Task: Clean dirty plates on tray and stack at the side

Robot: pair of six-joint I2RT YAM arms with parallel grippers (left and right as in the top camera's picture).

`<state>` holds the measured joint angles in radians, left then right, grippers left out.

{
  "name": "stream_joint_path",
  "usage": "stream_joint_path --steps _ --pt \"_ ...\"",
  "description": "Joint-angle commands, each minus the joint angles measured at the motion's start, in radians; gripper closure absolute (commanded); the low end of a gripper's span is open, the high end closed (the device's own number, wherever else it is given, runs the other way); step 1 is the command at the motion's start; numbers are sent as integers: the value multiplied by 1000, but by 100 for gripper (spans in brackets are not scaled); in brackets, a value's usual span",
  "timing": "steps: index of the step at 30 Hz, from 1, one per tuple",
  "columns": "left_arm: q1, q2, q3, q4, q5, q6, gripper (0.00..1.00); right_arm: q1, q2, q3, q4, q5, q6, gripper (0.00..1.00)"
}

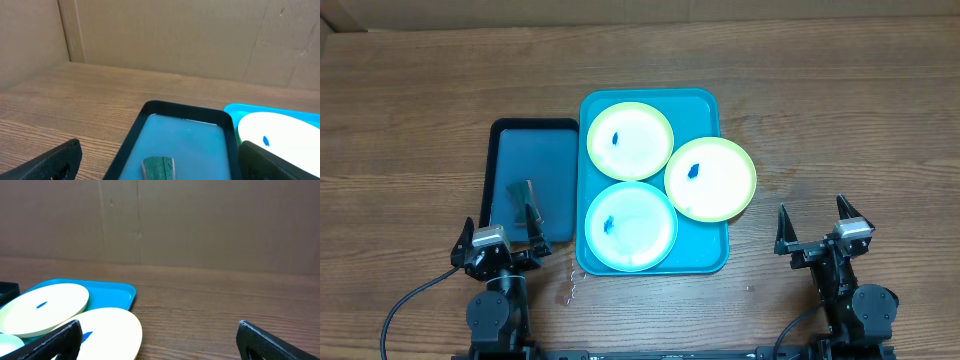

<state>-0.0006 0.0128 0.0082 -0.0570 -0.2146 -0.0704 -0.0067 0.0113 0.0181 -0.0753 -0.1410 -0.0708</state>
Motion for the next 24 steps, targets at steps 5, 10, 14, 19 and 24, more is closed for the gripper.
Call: stream_joint_path --steps 5,10,14,19,24 --pt "-5 -8 -3 2 -17 22 0 -4 -8 -10 5 6 6 0" --pt "-5 -8 -3 2 -10 22 0 -4 -8 -10 5 6 6 0" --pt "-5 -8 -3 2 -10 22 0 -4 -8 -10 5 6 6 0" --pt "-6 -8 -3 -6 93 -4 0 -4 -8 -10 5 -12 22 0" --pt "-6 -8 -3 -11 129 -4 0 -4 -8 -10 14 -16 20 0"
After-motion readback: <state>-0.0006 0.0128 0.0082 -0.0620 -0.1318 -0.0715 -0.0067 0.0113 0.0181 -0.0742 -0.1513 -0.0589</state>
